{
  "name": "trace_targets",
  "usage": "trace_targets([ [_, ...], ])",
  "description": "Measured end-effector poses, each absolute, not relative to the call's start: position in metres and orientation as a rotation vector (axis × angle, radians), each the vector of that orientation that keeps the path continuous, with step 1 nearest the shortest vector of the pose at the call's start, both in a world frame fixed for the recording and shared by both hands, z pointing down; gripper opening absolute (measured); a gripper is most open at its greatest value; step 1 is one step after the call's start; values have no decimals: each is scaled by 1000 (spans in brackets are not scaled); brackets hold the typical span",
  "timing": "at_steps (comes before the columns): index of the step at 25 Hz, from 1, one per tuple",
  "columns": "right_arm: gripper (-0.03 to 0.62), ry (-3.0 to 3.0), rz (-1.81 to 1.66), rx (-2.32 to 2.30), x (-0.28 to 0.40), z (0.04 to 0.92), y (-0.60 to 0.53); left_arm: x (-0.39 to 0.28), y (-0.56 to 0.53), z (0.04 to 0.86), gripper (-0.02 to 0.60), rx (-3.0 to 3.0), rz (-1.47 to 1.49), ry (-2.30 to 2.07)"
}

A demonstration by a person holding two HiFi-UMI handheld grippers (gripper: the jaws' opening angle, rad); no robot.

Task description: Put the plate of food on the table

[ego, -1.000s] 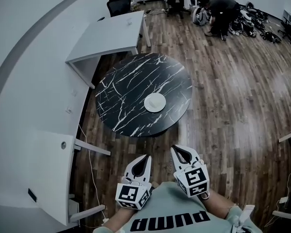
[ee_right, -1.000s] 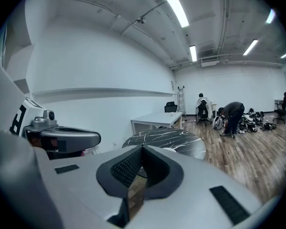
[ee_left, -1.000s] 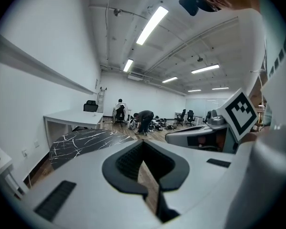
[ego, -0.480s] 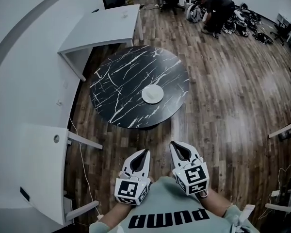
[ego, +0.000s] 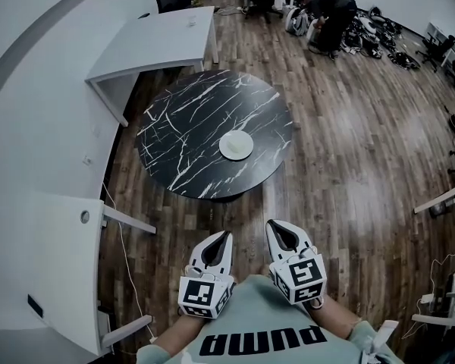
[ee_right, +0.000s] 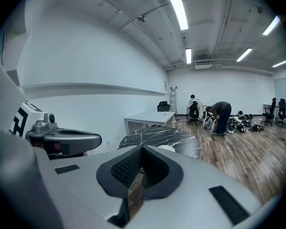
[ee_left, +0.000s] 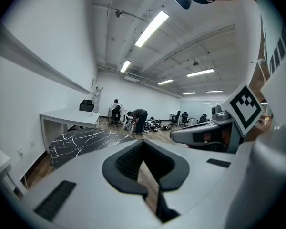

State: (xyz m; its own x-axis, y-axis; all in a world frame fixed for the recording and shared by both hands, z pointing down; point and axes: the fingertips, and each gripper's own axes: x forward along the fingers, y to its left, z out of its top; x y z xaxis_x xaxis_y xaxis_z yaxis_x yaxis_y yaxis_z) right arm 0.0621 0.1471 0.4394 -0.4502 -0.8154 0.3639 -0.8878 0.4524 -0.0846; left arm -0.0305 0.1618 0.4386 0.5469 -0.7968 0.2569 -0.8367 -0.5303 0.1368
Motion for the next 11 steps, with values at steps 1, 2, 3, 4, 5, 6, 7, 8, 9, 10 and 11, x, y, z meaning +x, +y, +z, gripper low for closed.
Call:
trace_targets([
  [1, 8, -2436, 380, 1465, 61, 439, 147, -31, 162, 437, 6, 2544, 237, -1370],
  [2, 8, -2438, 376, 1464, 60, 438, 148, -32, 162, 436, 6, 2546, 235, -1372],
  [3, 8, -2439, 374, 1463, 60, 438, 148, -32, 162, 435, 6, 2549, 234, -1374],
  [4, 8, -2440, 372, 1461, 59, 437, 148, -32, 163, 435, 6, 2551, 233, -1376],
  [5, 8, -2440, 370, 1460, 59, 437, 148, -33, 163, 434, 6, 2552, 232, -1378],
  [6, 8, -2440, 369, 1458, 59, 437, 149, -33, 164, 434, 6, 2551, 231, -1380],
  [7, 8, -2440, 367, 1456, 59, 437, 149, -33, 164, 433, 6, 2551, 230, -1381],
  [8, 8, -2442, 365, 1455, 58, 436, 149, -34, 165, 433, 6, 2550, 229, -1383],
  [9, 8, -2443, 364, 1454, 58, 436, 150, -34, 166, 432, 6, 2550, 228, -1384],
  [10, 8, -2444, 364, 1453, 58, 436, 151, -34, 166, 432, 6, 2549, 227, -1385],
  [11, 8, -2445, 364, 1451, 57, 435, 152, -35, 167, 432, 6, 2548, 226, -1385],
])
